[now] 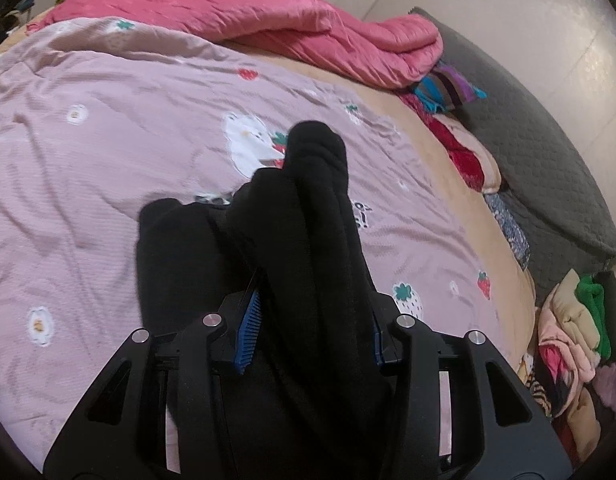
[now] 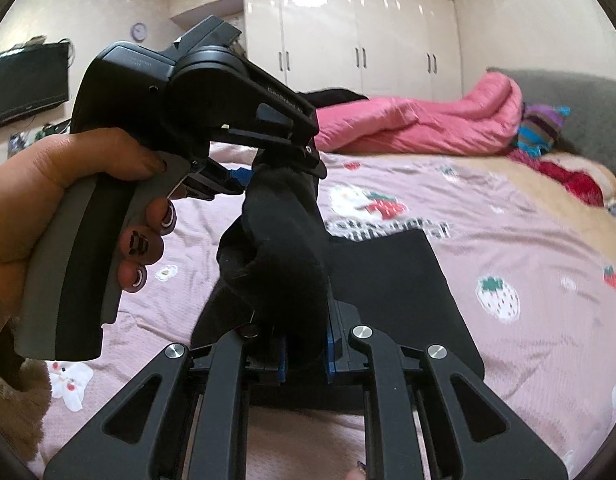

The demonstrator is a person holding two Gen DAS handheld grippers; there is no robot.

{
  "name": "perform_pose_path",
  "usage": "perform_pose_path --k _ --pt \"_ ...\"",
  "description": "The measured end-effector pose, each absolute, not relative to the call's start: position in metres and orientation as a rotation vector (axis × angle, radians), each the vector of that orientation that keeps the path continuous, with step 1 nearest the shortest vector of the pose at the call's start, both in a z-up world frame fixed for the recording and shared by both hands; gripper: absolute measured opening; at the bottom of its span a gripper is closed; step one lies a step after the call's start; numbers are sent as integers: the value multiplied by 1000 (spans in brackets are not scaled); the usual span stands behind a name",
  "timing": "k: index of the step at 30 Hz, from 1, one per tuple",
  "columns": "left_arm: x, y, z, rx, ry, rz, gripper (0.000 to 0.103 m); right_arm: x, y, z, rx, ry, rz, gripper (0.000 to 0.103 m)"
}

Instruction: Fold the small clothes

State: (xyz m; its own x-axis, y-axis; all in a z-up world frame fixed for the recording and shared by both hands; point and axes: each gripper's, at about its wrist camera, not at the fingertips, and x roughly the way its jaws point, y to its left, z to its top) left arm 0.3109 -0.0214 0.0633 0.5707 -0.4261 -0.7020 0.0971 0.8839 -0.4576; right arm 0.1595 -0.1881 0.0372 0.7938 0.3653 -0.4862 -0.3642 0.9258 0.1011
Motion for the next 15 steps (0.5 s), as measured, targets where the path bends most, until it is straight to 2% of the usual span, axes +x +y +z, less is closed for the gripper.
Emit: perform_pose_path --k 7,12,13,15 --pt "332 -59 38 -379 990 -350 34 174 -223 16 126 622 366 12" --pt "343 -84 17 -391 1040 -380 38 186 -252 -10 292 726 374 12" --pt "345 -89 14 -390 1048 -388 40 188 -258 -15 335 743 381 12" --pt "347 -97 8 -388 1064 -411 52 192 -270 -25 437 779 406 13"
